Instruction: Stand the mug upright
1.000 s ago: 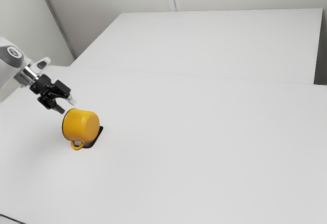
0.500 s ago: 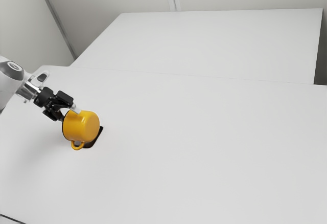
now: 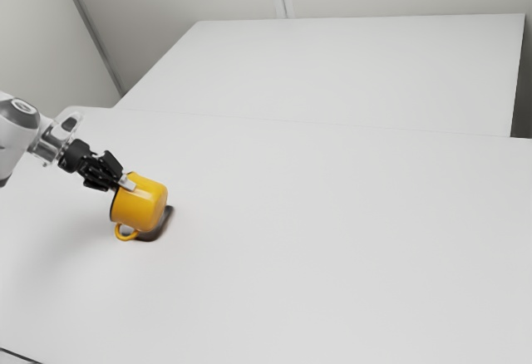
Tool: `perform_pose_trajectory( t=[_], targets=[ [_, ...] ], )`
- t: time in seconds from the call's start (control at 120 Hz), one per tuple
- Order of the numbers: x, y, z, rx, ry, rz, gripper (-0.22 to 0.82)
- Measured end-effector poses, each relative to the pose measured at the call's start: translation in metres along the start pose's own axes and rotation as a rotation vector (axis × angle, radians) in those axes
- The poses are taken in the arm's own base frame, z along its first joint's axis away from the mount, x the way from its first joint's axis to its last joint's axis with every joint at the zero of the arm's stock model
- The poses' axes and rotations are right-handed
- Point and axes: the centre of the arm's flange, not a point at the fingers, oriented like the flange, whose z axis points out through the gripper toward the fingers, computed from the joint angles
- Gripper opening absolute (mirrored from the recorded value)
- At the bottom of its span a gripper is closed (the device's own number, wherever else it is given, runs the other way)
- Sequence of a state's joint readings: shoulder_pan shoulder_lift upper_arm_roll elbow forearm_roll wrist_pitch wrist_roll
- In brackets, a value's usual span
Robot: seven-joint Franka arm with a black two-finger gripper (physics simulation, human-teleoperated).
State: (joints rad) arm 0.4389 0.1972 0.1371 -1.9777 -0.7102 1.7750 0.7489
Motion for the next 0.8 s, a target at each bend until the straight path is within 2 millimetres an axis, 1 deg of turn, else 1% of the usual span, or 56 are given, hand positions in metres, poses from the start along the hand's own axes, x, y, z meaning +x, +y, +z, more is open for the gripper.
perform_pose_trajectory(
  t=[0.117, 0.358, 0.433, 0.5, 0.592, 0.683, 0.8],
  targets=[
    [0.002, 0.005, 0.0, 0.005, 0.003, 0.016, -0.11],
    [0.004, 0.018, -0.006, 0.014, 0.012, 0.04, -0.16],
    [0.006, 0.031, -0.005, 0.024, 0.006, 0.058, -0.17],
    [0.01, 0.055, -0.002, 0.062, -0.02, 0.101, -0.18],
    [0.014, 0.105, 0.009, 0.181, -0.095, 0.202, -0.18],
    [0.014, 0.149, 0.03, 0.312, -0.176, 0.293, -0.18],
    [0.013, 0.198, 0.06, 0.489, -0.264, 0.395, -0.18]
  ],
)
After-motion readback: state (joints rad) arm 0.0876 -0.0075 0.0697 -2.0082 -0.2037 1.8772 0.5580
